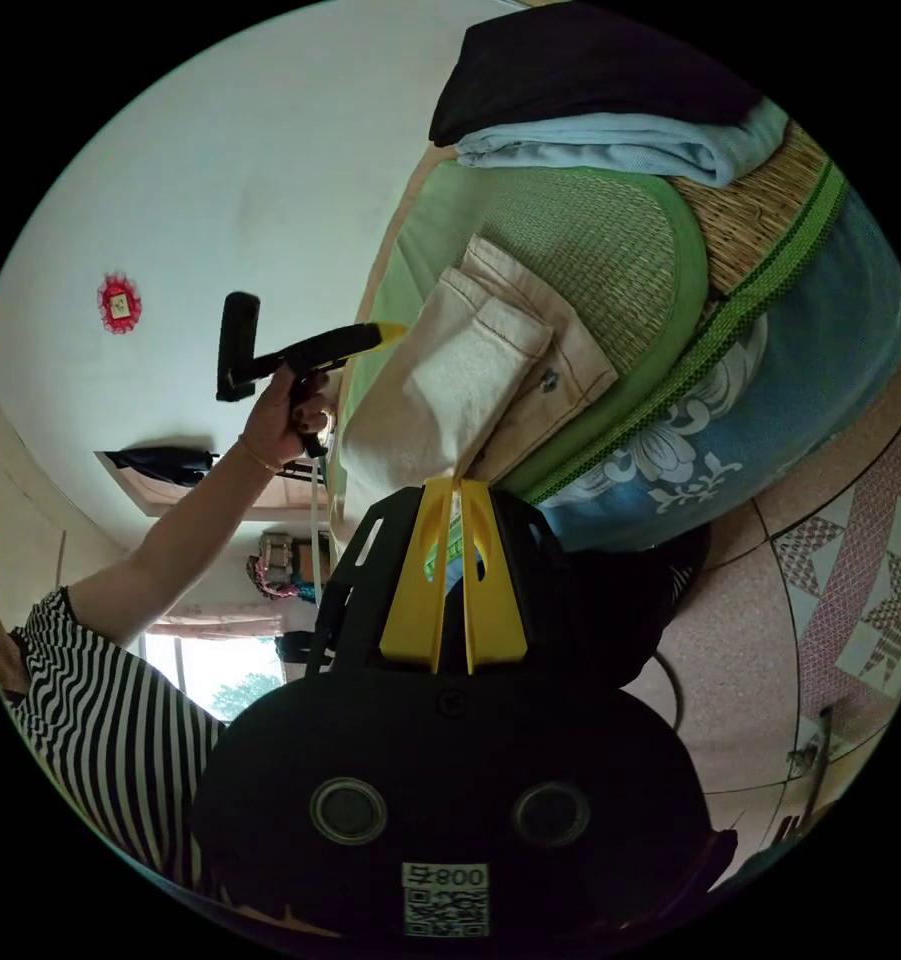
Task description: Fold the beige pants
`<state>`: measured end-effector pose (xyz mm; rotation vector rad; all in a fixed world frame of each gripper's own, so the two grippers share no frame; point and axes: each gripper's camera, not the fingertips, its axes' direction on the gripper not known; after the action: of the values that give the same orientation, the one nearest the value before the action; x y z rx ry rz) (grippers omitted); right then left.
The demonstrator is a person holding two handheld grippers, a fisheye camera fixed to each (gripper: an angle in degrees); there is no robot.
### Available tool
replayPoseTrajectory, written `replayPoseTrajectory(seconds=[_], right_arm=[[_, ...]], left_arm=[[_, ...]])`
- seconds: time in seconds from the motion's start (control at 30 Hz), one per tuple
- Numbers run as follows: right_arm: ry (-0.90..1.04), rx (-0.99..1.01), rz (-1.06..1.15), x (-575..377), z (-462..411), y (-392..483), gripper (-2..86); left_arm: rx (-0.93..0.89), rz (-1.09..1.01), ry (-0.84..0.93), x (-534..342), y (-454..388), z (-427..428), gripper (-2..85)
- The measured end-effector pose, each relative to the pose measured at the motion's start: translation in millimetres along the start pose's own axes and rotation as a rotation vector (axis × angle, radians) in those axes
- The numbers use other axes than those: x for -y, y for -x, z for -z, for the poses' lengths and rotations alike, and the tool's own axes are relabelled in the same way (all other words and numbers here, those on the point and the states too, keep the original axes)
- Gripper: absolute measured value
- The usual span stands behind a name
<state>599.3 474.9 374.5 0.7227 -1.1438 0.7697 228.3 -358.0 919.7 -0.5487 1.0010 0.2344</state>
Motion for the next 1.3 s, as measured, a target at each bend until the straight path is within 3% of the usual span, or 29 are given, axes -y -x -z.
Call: replayPoseTrajectory(seconds=[0.33, 0.83, 1.3], right_arm=[[0.022, -0.001, 0.018, 2.1, 32.3, 22.4, 0.9], [-0.028, -0.010, 0.116, -7.0, 67.2, 81.1, 1.0], [0.041, -0.087, 0.097, -5.1, 39.4, 65.1, 1.2]], left_arm=[[0.032, -0.071, 0.029, 53.7, -27.9, -64.4, 1.4], [0.069, -0.172, -0.090, 102.6, -86.9, -77.9, 0.6], [0.236, -0.221, 0.099, 147.5, -133.4, -128.5, 0.7]])
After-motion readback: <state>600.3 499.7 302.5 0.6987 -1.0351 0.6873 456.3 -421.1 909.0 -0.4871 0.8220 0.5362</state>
